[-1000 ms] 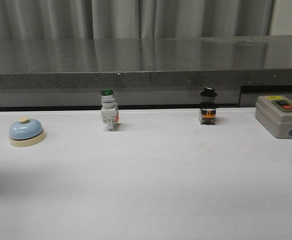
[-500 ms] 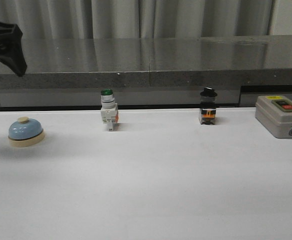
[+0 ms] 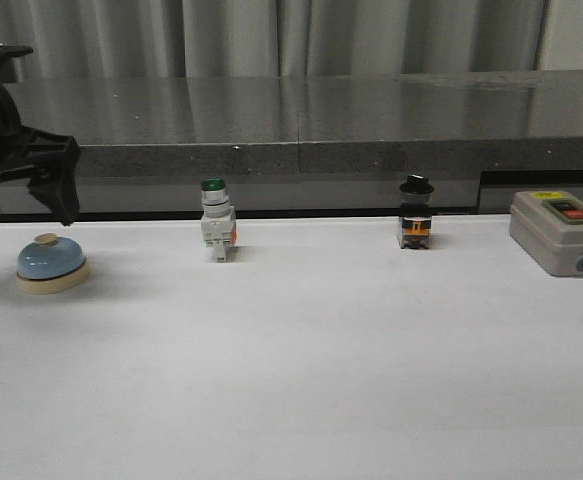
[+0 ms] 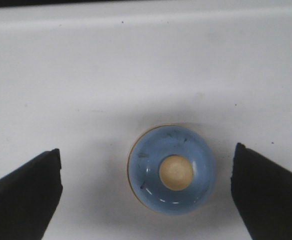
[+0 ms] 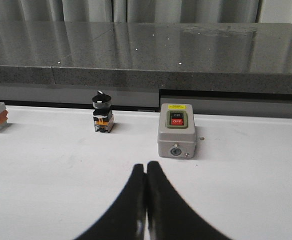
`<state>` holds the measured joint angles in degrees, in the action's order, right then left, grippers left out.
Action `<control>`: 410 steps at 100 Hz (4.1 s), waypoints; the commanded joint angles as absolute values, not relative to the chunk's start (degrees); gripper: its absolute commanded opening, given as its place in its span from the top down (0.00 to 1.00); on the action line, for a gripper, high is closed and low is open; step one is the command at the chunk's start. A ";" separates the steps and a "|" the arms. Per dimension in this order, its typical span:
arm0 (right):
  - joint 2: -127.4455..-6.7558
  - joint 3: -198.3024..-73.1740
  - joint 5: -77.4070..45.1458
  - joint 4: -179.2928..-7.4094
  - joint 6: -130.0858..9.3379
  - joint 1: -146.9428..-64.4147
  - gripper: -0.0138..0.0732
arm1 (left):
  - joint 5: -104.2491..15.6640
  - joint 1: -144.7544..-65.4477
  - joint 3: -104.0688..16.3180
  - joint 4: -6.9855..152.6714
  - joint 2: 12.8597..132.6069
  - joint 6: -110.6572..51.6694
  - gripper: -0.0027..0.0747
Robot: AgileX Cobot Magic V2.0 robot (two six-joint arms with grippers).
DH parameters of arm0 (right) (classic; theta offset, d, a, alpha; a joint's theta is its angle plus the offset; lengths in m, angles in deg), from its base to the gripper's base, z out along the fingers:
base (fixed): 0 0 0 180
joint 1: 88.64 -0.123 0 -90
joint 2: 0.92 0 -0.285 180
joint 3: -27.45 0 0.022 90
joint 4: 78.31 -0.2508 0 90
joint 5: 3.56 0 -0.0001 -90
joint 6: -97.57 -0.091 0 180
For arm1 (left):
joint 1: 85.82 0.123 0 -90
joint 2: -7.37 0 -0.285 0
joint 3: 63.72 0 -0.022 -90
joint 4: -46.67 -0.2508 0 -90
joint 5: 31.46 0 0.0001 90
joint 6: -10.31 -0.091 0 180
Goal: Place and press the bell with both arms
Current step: 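Lower the left gripper over the blue bell and close on it, then lift the blue bell with the left gripper and carry it toward table center, then set the bell down and open the left gripper, then raise the left gripper away from the bell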
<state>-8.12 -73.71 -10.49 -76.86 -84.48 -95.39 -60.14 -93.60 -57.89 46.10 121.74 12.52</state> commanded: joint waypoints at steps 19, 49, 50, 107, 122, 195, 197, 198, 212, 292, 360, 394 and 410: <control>-7.06 -74.60 -5.50 -76.93 -84.29 -95.06 0.91 | -56.94 -94.67 -59.67 46.67 121.63 12.71 0.13; -7.06 -74.60 -5.50 -76.93 -84.29 -95.06 0.91 | -56.83 -94.67 -59.67 46.67 124.24 12.71 0.13; -7.06 -74.60 -5.50 -76.93 -84.29 -95.06 0.91 | -56.83 -94.67 -59.67 46.67 124.24 12.71 0.13; -7.06 -74.60 -5.50 -76.93 -84.29 -95.06 0.91 | -57.45 -94.78 -59.67 46.67 126.35 12.49 0.28; -7.06 -74.60 -5.50 -76.93 -84.29 -95.06 0.91 | -57.45 -95.04 -59.67 46.67 126.35 11.35 0.48; -7.06 -74.60 -5.50 -76.93 -84.29 -95.06 0.91 | -62.02 -101.13 -59.67 46.67 109.70 9.83 0.70; -7.06 -74.60 -5.50 -76.93 -84.29 -95.06 0.91 | -62.27 -101.89 -59.67 46.67 109.36 9.83 0.70; -7.06 -74.60 -5.50 -76.93 -84.29 -95.06 0.91 | -62.28 -102.16 -59.67 46.67 109.25 9.83 0.70; -7.06 -74.60 -5.50 -76.93 -84.29 -95.06 0.91 | -62.78 -108.31 -59.67 46.67 108.78 9.83 0.70; -7.06 -74.60 -5.50 -76.93 -84.29 -95.06 0.91 | -56.18 -125.94 -59.67 46.67 125.96 9.83 0.69; -7.06 -74.60 -5.50 -76.93 -84.29 -95.06 0.91 | -61.30 -125.94 -62.12 47.93 127.44 9.83 0.07; -7.06 -74.60 -5.50 -76.93 -84.29 -95.06 0.91 | -63.82 -125.71 -63.40 47.93 119.82 9.83 0.07; -7.06 -74.60 -5.50 -76.93 -84.29 -95.06 0.91 | -63.23 -124.71 -61.24 47.93 114.00 9.83 0.07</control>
<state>-8.12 -73.71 -10.49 -76.86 -84.48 -95.39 -65.15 -125.41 -61.15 47.62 120.08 9.65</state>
